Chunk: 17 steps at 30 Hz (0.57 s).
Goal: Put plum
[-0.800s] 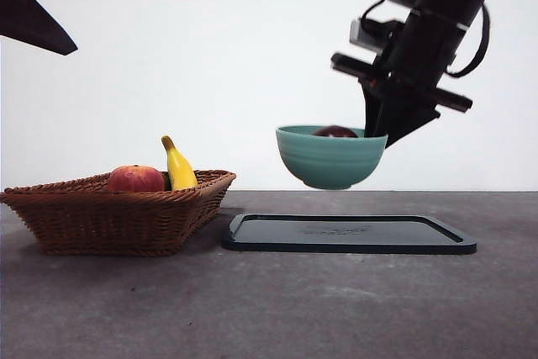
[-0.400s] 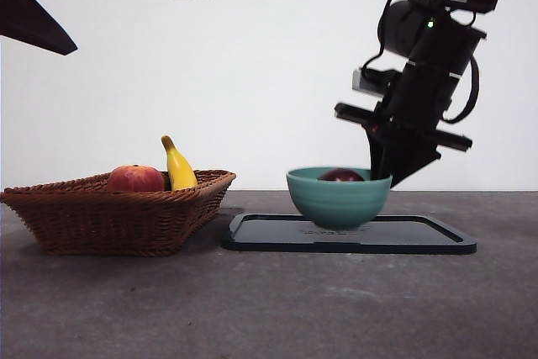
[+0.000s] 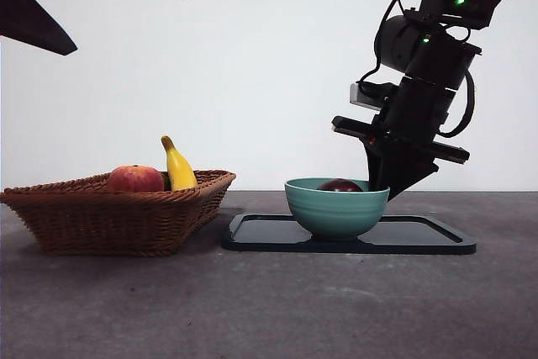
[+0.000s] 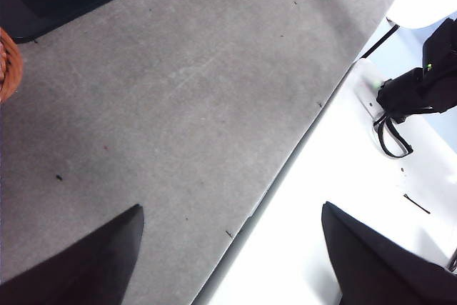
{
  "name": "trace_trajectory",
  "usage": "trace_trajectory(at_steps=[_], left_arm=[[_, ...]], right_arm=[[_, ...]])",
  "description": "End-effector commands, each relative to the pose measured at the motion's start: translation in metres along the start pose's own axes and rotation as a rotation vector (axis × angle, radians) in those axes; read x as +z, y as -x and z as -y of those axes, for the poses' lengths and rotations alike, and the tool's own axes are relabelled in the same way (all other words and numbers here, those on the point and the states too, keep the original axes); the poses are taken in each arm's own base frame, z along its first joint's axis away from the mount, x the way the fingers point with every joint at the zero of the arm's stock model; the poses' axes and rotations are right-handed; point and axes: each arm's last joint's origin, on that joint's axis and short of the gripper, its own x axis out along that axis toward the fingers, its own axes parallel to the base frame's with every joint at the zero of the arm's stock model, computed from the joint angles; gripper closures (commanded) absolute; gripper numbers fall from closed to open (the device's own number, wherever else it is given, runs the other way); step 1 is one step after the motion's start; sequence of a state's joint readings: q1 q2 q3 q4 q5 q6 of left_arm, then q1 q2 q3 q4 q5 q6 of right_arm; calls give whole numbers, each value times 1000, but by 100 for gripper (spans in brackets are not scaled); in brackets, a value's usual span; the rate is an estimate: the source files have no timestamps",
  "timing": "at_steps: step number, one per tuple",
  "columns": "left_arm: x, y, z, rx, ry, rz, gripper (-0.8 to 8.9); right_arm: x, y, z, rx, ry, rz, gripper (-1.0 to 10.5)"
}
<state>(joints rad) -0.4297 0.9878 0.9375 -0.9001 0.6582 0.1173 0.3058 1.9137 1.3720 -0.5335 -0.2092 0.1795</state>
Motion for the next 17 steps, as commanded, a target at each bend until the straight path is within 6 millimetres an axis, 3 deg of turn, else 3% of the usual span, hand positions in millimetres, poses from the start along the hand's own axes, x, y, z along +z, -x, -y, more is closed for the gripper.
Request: trace_trajectory(at_steps=[1,3,9,12,17], left_arm=[[3,1,1,-9,-13,7,412],[3,1,1,-9,-14,8,412],[3,1,1,-9,-14,8,412],[3,1,1,-9,-14,8,412],[3,1,1,-9,-14,8,412]], right_arm=[[4,-5,-1,4,13,-3,840],[4,-5,-1,4,6,-4,751],[4,3,-3,-1,7,-3,745],[6,17,-4,-1,7,24,745],[9,57,-11,9,22,94,744]])
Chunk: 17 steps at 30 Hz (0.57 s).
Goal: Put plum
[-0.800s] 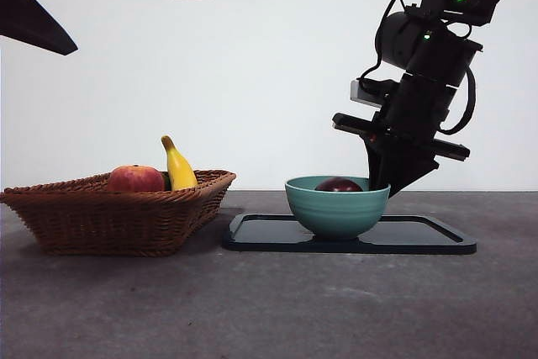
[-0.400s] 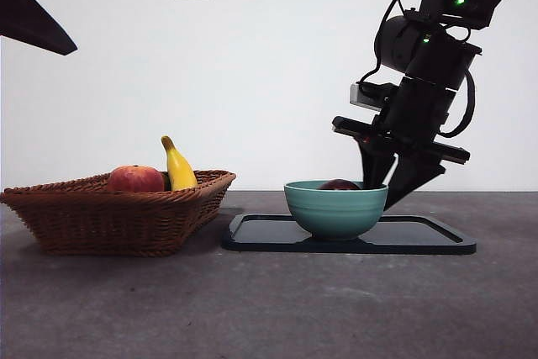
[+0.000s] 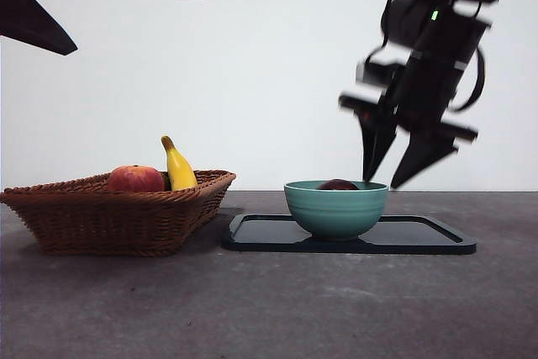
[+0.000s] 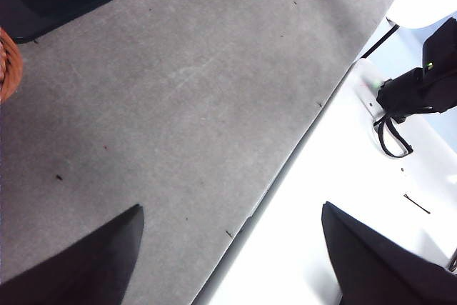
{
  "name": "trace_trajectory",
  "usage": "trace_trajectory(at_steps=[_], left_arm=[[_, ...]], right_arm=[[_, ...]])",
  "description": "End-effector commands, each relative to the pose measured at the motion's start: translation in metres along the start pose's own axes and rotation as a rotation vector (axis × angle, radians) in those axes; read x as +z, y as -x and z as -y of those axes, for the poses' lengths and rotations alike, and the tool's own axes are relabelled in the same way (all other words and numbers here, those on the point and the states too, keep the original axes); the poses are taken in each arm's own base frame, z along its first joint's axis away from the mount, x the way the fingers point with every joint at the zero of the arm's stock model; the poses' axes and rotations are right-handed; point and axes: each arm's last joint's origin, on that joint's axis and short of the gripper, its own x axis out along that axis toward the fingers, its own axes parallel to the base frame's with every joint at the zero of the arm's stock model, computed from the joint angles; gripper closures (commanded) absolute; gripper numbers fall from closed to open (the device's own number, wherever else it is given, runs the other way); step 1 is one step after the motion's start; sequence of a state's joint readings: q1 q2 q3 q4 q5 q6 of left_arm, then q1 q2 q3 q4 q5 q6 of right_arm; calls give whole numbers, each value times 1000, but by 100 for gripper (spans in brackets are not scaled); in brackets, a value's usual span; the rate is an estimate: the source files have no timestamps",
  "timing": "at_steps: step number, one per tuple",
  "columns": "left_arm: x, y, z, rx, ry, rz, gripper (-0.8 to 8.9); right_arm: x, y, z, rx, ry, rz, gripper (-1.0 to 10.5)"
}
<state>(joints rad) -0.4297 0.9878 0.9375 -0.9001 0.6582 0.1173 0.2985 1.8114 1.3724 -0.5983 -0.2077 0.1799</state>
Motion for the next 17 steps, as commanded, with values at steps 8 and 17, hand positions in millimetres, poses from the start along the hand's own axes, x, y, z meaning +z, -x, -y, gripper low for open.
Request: trace_trajectory(at_steps=[8,17], left_arm=[[3,1,1,-9,-15,8,412],[3,1,1,-9,-14,8,412]], right_arm=[[-2,105,-26,69,89,177,745],[-43,184,-41,92,160,245,745]])
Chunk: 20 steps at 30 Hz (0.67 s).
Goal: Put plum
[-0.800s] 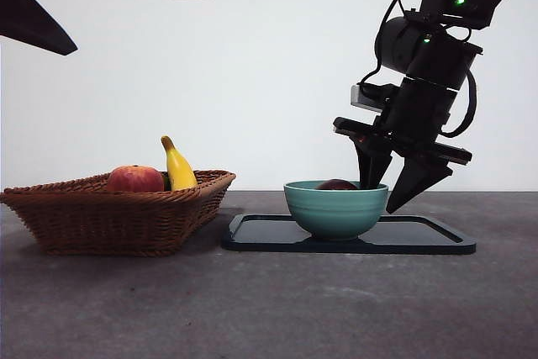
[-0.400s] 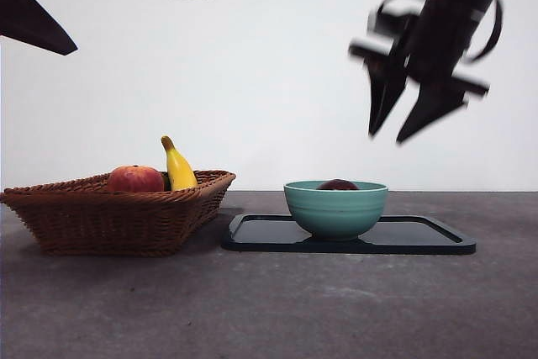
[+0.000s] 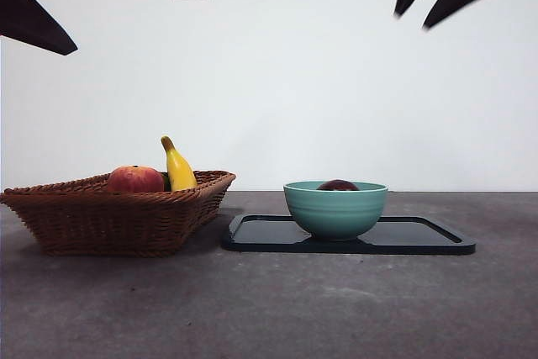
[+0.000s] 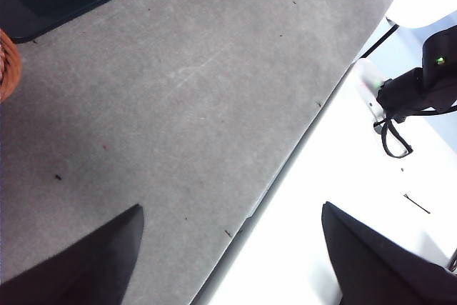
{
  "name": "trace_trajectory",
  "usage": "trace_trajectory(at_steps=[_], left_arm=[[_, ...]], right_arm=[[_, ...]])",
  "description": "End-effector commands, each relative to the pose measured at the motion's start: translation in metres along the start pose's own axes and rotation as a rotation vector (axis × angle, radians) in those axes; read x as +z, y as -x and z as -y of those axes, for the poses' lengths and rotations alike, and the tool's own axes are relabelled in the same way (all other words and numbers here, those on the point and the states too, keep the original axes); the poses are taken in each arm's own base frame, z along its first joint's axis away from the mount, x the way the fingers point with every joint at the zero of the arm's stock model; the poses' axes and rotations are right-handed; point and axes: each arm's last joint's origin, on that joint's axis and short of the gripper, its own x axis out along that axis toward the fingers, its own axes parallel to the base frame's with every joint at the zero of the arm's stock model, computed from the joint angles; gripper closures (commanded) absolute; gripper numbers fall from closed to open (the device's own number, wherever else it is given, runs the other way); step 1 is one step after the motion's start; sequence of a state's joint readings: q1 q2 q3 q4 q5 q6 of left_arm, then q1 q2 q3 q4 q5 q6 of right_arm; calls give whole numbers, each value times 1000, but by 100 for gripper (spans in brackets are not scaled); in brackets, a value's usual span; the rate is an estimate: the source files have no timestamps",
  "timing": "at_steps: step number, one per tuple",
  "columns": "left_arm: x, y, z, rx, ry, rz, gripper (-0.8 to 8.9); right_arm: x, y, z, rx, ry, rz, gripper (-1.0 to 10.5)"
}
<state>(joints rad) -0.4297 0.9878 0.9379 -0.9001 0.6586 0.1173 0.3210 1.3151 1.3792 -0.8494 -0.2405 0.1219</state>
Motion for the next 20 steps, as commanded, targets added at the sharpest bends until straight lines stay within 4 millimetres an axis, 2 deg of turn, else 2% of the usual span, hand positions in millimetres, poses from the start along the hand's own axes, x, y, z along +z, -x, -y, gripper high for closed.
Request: trace_trajectory(at_steps=[1,4,13,20], left_arm=[[3,1,1,-9,-14,7,412],[3,1,1,-9,-14,7,412],[3,1,1,-9,-14,7,412],[3,1,1,-9,-14,7,412]], right_arm=[[-7,16,-7,15,33,17,745],[-28,31,-12,32,50,25,745],[-105,46,-18,139,102,-9,745],[-138,55,-18,214,127,10,745]])
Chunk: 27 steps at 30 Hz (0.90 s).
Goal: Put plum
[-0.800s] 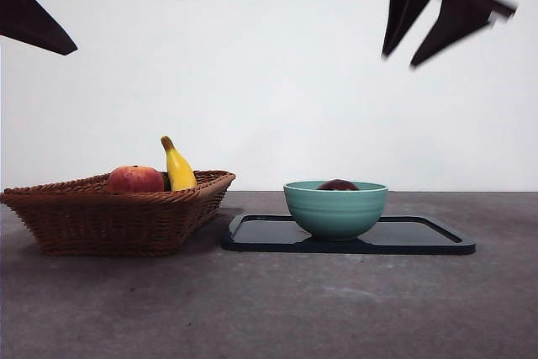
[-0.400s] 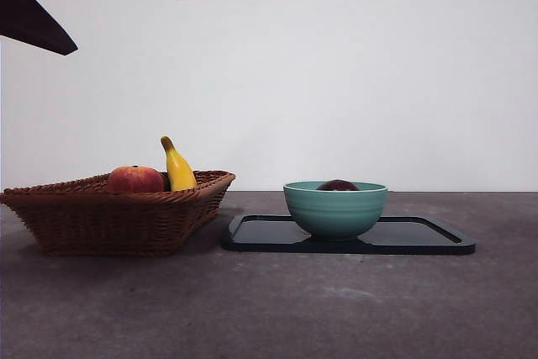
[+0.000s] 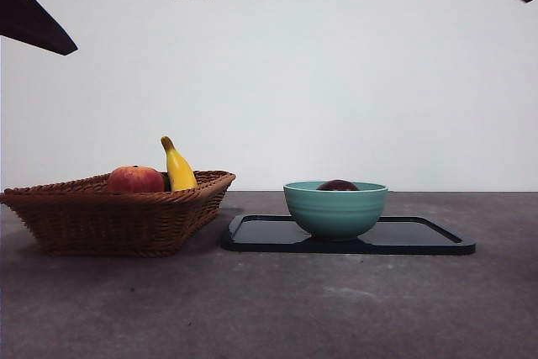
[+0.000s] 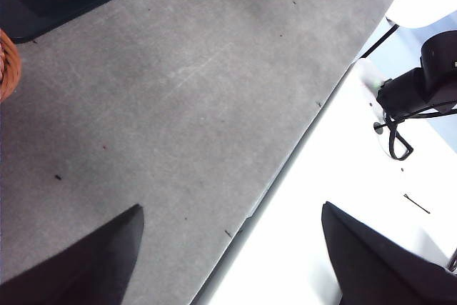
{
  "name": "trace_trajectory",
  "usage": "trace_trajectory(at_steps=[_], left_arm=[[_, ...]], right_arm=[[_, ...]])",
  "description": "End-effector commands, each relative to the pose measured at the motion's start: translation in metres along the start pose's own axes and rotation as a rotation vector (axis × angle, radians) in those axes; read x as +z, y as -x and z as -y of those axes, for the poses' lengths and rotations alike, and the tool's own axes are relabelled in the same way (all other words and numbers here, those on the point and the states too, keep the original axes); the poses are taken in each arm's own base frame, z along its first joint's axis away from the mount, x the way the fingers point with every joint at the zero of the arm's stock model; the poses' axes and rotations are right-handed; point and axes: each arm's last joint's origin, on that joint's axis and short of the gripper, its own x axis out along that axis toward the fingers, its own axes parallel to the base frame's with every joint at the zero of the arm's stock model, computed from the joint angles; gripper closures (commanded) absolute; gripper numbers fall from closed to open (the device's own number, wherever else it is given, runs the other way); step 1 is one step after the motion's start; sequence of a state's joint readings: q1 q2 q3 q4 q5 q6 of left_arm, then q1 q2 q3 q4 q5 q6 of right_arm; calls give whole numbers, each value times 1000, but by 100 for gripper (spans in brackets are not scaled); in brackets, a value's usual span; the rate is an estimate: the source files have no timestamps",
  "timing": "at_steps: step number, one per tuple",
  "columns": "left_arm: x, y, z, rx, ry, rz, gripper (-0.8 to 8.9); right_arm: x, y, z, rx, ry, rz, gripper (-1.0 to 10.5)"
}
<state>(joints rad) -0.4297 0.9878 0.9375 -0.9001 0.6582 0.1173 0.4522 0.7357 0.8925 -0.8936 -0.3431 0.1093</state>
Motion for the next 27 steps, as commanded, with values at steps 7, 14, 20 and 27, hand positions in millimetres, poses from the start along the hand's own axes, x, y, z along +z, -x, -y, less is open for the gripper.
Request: trace_trajectory(at_steps=[7,14,20,27], left_arm=[[3,1,1,-9,-14,8,412],[3,1,1,-9,-13,7,412],[5,1,1,-8,5,23,412],[33,1,8,-5,-18,229,409]], right_arm=[[-7,11,-4,19,31,53,744],[-7,10,-4,18,30,48,745],[-8,10,-4,19,28,45,745],[-8,10,-5,36,22,43,744]])
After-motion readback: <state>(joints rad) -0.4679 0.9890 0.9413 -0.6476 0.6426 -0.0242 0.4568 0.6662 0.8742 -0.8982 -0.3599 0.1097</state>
